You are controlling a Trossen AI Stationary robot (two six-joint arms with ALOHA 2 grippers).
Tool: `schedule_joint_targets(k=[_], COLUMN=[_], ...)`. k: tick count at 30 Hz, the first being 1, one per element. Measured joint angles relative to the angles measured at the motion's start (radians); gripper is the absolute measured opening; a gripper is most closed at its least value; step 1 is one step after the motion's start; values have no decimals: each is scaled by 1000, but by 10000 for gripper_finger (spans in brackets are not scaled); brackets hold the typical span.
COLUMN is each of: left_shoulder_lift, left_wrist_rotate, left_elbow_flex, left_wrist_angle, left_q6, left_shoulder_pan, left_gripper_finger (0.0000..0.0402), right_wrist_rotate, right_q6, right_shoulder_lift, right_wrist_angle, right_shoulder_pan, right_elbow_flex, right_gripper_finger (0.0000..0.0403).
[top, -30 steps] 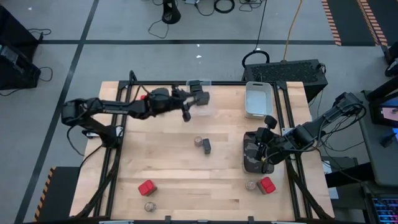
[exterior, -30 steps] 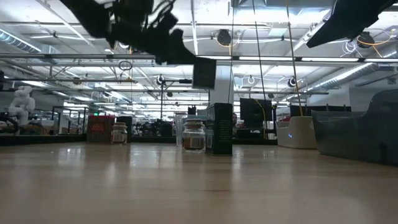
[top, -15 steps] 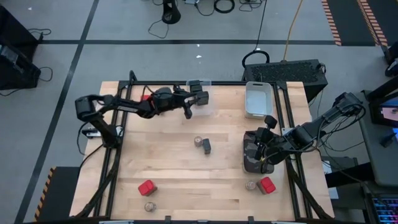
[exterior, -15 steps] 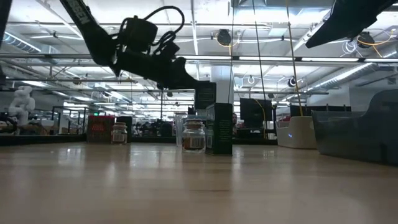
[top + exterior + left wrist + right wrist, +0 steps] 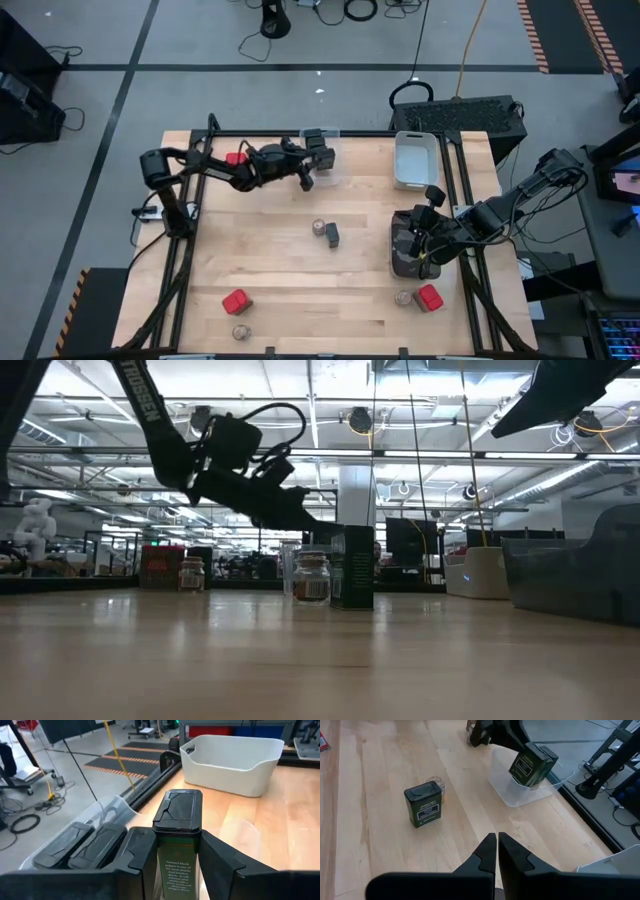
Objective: Sort spices by type
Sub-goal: Put the black seasoning can into the transparent bin
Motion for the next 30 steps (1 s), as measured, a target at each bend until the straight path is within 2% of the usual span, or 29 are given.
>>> schedule_joint_targets(k=[19, 30], left_shoulder_lift=[41, 36], left_wrist_rotate=[-10, -57], left_elbow_flex=[0, 4], left_wrist_angle=[-46, -89], left_q6=[-27, -32], left_shoulder_pan=[0, -3], left_gripper_finger=[128, 198], right_wrist_rotate=[-1, -1], right_q6=[-6, -6], right_shoulder_lift=[0, 0], right_wrist_angle=[-1, -1], right_shoulder_pan=[0, 0], right_elbow_flex=[0, 0], right_gripper_finger=[0, 0])
